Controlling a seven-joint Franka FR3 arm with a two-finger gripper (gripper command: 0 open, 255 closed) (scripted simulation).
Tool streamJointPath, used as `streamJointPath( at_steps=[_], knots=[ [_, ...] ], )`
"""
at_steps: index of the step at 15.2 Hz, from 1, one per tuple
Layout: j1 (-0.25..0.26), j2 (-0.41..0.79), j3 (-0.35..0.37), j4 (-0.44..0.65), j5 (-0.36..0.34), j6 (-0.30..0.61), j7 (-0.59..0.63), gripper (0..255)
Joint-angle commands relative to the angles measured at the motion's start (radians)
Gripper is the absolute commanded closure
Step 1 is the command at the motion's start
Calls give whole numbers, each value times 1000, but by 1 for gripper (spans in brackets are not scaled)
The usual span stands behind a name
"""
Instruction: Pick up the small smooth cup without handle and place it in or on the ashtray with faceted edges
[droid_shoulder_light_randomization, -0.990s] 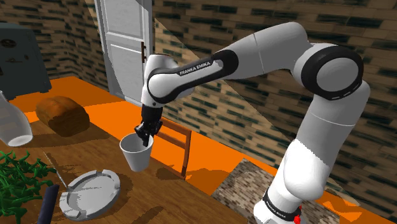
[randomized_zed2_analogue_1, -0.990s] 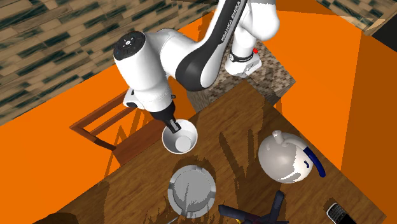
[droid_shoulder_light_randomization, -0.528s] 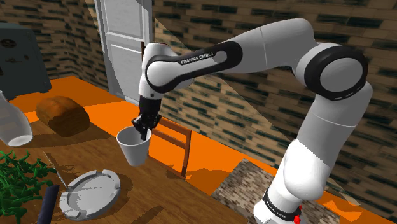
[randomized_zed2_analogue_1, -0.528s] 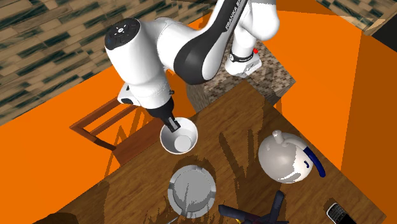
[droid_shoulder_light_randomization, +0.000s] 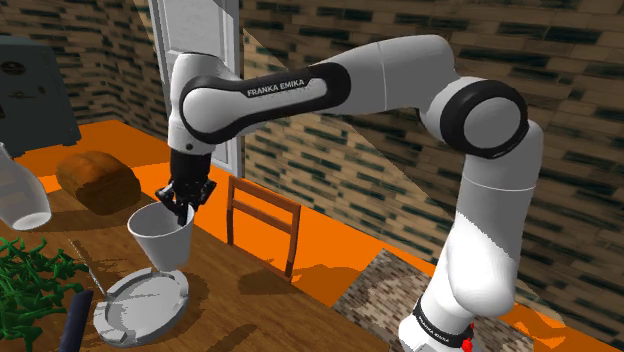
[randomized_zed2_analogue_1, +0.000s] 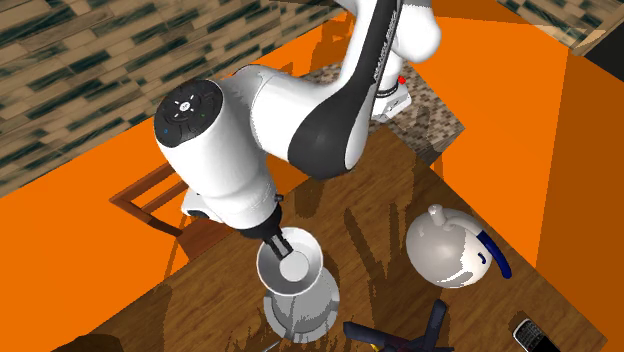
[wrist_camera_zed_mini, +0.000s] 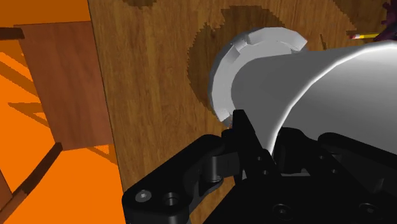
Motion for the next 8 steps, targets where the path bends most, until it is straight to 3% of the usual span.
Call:
streamJointPath(
  at_steps=[1, 4, 8],
  knots=[
    [34, 70, 9, 101, -33, -26, 53, 255],
    [91, 178, 15, 268, -81, -80, 121, 255],
    [91, 183, 12, 222, -80, -29, 115, 255]
  ],
)
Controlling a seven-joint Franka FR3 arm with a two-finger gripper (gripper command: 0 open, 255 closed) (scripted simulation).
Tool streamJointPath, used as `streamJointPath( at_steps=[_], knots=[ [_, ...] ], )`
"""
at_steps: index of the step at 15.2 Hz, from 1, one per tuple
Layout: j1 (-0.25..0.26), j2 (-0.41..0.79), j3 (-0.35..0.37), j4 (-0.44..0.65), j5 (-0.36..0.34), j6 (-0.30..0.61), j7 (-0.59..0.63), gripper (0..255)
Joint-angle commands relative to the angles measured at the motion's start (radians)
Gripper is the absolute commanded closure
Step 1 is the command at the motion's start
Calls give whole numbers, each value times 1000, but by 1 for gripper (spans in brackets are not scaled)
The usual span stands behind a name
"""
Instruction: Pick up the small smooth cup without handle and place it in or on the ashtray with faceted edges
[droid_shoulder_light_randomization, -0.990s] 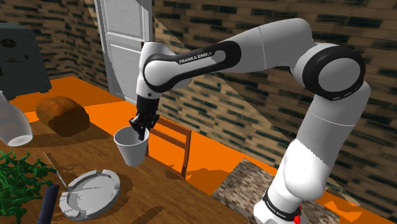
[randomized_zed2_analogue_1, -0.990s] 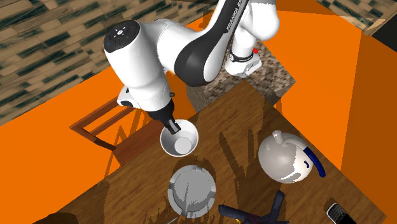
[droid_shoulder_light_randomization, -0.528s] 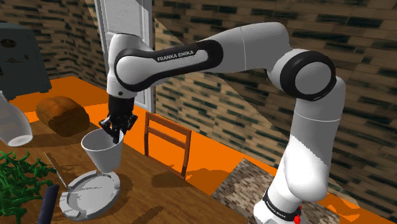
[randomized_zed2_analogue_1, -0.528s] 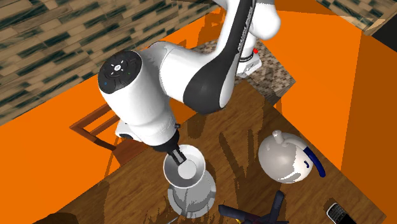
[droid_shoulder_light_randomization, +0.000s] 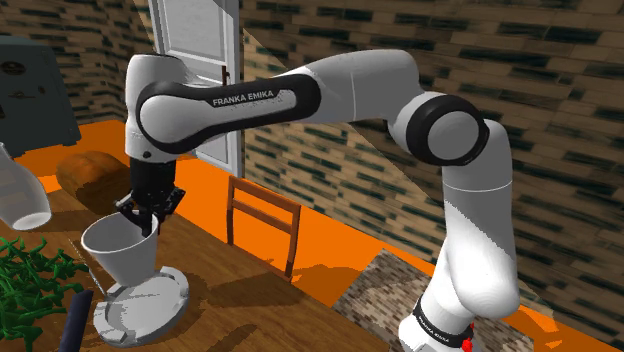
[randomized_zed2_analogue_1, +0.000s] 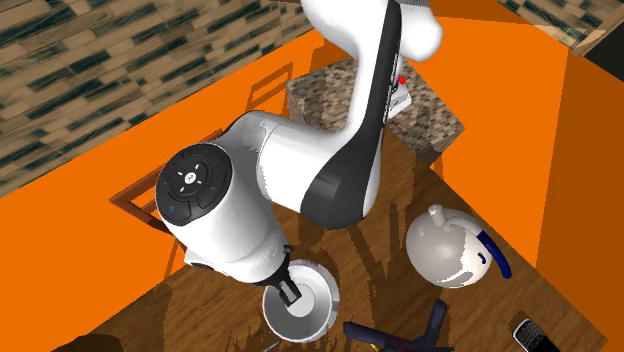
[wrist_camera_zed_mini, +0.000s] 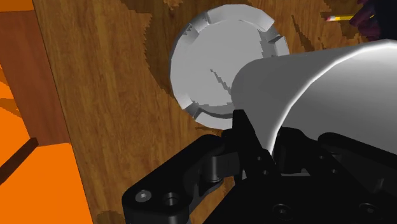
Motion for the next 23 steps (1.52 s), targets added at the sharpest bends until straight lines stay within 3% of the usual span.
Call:
streamJointPath(
  at_steps=[1, 15, 22, 23],
  knots=[
    [1, 6, -1, -16, -1, 22, -2, 255],
    [3, 56, -8, -133, -10, 186, -18, 255],
    [3, 56, -8, -133, -10, 186, -18, 255],
    [3, 56, -8, -133, -10, 186, -18, 0]
  ],
)
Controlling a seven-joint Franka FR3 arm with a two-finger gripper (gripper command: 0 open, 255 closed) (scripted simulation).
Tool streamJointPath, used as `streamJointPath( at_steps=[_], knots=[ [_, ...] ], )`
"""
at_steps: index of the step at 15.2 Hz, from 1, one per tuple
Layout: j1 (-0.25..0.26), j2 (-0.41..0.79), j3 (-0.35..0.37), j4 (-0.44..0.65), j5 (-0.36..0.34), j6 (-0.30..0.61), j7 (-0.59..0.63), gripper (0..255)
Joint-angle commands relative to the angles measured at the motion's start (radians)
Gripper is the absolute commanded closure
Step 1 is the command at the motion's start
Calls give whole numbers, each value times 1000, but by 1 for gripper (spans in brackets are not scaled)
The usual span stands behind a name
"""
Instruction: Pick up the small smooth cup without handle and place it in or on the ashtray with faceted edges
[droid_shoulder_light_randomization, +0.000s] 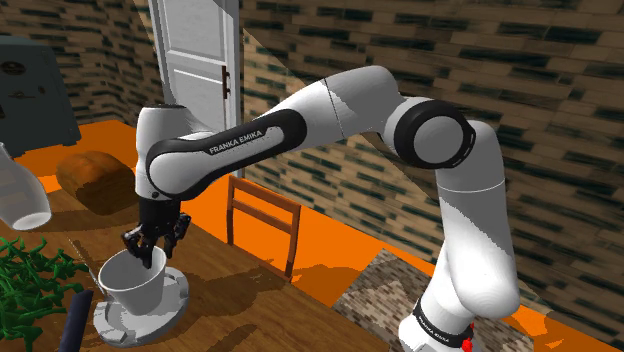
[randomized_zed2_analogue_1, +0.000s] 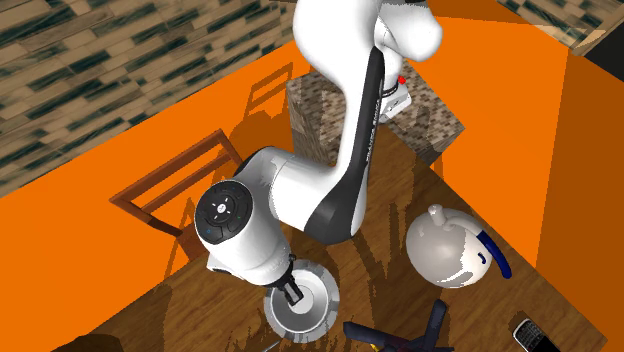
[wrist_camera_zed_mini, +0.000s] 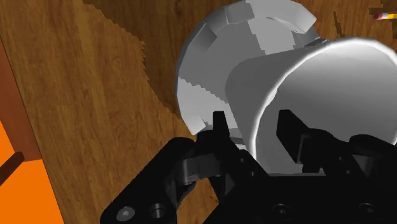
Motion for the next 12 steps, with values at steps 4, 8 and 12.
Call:
streamJointPath(
  at_steps=[4, 8, 12],
  knots=[
    [0, 0, 0, 0, 0, 0, 0, 0],
    [-15, -45, 4, 36, 13, -80, -7, 0],
    [-19, -55, 4, 48, 15, -102, -9, 0]
  ],
)
